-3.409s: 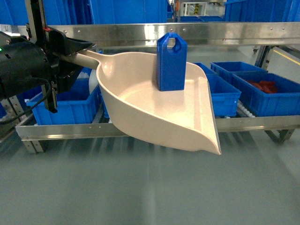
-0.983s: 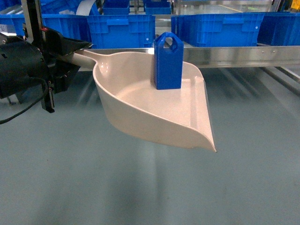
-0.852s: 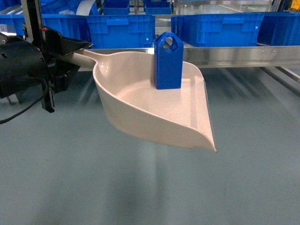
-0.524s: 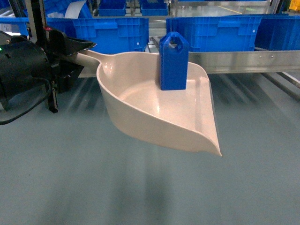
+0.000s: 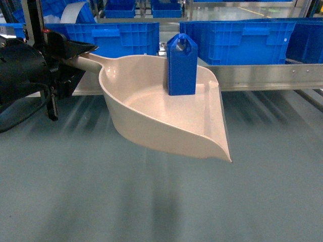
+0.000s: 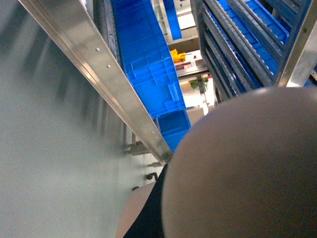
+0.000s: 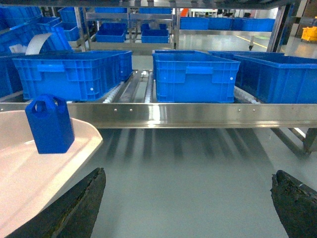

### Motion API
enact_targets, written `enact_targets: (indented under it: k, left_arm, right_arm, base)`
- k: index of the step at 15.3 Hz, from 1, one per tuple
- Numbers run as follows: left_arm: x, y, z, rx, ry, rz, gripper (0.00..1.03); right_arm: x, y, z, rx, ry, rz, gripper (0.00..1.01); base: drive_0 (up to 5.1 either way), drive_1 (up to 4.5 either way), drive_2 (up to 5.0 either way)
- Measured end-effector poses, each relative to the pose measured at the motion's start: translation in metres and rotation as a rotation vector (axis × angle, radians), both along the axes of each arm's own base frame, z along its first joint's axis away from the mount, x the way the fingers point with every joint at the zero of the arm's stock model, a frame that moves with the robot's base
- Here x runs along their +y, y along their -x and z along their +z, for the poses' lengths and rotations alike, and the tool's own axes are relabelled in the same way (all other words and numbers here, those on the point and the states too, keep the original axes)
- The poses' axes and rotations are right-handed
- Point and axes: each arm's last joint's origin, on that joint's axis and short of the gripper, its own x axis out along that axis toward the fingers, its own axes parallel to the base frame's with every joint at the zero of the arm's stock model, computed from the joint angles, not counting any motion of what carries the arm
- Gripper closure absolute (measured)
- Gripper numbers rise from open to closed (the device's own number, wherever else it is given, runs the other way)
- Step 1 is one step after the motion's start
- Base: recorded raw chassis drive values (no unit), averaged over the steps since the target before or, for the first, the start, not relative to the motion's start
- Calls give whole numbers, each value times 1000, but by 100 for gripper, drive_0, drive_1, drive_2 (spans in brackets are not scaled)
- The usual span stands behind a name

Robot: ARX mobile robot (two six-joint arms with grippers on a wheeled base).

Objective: Place part in tray to right shelf

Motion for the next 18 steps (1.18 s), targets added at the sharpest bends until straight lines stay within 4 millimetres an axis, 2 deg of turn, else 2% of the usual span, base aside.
enact_targets:
  k: [7, 12, 14, 18]
  left_arm:
    - [0, 0, 0, 2, -1, 0, 89]
    - [-2, 0, 0, 1, -1, -8, 89]
    - [3, -1, 0, 3, -1, 18, 89]
    - [-5, 1, 0, 4, -1, -24, 89]
  right_arm:
    - [0, 0, 0, 1, 0, 2, 3]
    - [0, 0, 0, 1, 0, 2, 3]
    - [0, 0, 0, 3, 1, 1, 3]
    - [0, 0, 0, 0, 0, 1, 3]
  base:
    - [341, 151, -483]
    - [428, 335, -362]
    - [252, 170, -535]
    - [-45, 450, -351]
